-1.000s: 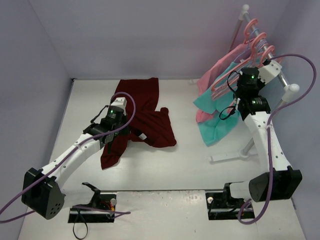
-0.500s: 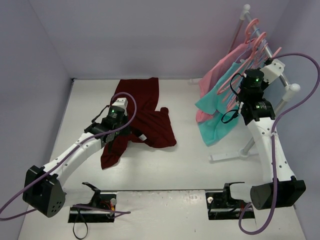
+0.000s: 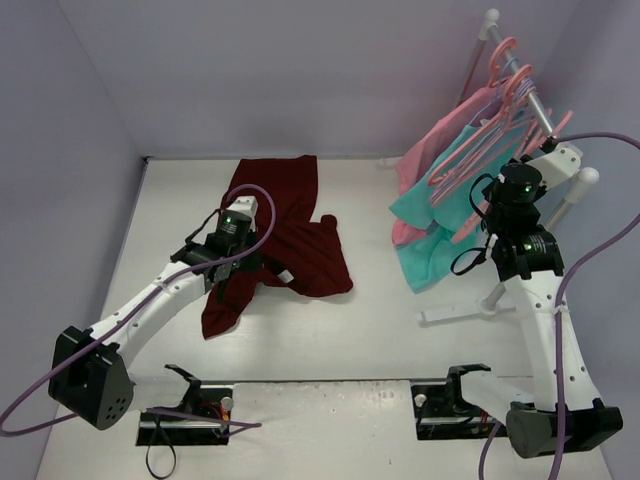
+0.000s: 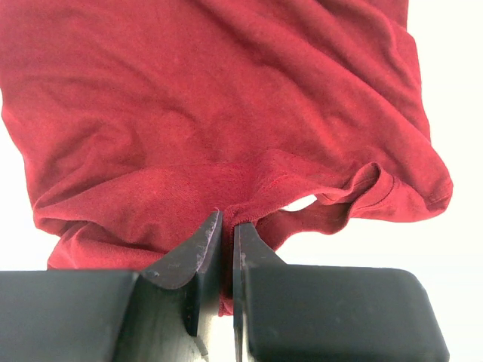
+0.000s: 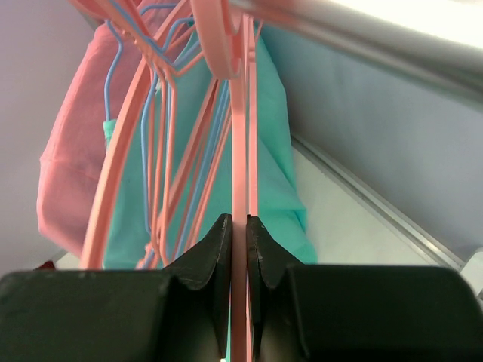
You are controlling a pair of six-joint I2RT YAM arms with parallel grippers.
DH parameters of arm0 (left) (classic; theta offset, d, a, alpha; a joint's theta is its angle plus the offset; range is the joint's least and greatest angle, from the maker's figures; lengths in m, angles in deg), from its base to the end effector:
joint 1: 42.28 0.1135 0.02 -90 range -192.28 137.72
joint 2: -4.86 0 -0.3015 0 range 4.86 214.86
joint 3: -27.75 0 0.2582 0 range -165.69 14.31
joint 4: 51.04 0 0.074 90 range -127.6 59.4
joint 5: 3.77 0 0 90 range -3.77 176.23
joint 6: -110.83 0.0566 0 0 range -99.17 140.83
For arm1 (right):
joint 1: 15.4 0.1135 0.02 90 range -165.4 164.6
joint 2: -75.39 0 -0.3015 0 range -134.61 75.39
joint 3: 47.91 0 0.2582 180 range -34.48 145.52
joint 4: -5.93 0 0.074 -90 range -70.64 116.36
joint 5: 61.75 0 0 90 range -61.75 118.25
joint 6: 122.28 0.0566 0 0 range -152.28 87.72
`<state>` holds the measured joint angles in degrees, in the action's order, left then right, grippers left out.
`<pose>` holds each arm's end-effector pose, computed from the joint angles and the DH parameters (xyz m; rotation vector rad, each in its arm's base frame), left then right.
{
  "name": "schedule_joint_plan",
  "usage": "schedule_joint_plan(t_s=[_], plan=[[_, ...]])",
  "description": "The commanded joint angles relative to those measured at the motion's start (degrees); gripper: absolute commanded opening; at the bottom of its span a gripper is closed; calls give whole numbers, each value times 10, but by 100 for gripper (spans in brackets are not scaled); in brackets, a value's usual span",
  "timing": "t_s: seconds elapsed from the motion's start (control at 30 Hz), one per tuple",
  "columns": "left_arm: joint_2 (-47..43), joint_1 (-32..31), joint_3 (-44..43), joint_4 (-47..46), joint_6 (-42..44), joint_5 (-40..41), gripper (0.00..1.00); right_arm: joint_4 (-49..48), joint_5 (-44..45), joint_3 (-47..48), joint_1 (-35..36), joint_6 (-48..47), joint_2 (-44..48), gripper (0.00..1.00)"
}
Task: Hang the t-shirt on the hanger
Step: Pick up the hanger from the clothesline.
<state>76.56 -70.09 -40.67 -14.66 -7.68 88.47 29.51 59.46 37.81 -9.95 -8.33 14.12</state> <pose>0.2519 -0.1304 0.3017 -0.0353 2.3070 -0.4719 0.2342 -0.0071 0.4866 0.6604 1.4109 -0.0188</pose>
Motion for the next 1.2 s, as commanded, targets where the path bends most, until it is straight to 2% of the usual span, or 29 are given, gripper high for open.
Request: schedule_joint_plan(t_s=[0.0,0.23,0.43,0.73,1.17], plan=[[7,-3,-25,-13,6,-7,0,-36,-20,-16,13,-2,26,0],[14,-3,-28,-6,10,-4,0,-25,-57,-70,37,0,56,0],[24,-3,-18,-7,9,-5,0,-26,-44,-103,90,-50,75,0],[48,-3,-20,-4,7,-13,0,-67,2,-91,104,-185,85,0],[58,-3,-31,6,2,-18,0,-88,60,-52,97,-226,77,0]])
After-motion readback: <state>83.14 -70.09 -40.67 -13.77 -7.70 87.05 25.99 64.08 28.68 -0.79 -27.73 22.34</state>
